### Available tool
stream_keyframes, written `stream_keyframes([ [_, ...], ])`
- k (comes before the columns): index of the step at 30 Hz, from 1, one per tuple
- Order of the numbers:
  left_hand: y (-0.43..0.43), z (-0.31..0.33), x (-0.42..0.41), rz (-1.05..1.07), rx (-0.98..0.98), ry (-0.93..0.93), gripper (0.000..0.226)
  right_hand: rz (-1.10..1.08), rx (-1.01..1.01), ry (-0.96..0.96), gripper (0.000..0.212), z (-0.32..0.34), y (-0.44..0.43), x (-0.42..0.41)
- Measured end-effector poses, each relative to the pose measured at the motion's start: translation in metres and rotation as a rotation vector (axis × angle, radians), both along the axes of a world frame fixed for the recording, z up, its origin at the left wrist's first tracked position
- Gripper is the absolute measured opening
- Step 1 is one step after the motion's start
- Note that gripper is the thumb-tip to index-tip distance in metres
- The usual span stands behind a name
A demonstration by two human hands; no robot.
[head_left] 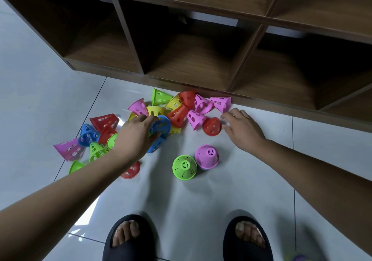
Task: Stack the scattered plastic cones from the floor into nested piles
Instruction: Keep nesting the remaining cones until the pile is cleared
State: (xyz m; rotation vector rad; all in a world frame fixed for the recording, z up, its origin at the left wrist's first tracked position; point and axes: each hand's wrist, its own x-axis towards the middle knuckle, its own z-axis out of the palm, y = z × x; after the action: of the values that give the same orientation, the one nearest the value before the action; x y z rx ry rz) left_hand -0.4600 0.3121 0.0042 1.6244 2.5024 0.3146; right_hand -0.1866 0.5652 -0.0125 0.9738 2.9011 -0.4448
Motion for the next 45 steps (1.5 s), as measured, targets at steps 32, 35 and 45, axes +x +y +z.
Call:
stream_keyframes([
  [32, -0.037, 0.048, 0.088, -0.280, 0.292, -0.465, 0.038, -0.146, -0.142, 0.327, 0.032, 0.009, -0.039, 0.022],
  [35, -0.036, 0.033, 0.088, -0.318, 0.239, -0.428, 0.038, -0.247, -0.176, 0.437, 0.035, 0.041, -0.051, 0.027],
  [45, -0.032, 0.016, 0.088, -0.317, 0.184, -0.409, 0.039, -0.048, -0.188, 0.550, 0.031, 0.074, -0.109, 0.032],
])
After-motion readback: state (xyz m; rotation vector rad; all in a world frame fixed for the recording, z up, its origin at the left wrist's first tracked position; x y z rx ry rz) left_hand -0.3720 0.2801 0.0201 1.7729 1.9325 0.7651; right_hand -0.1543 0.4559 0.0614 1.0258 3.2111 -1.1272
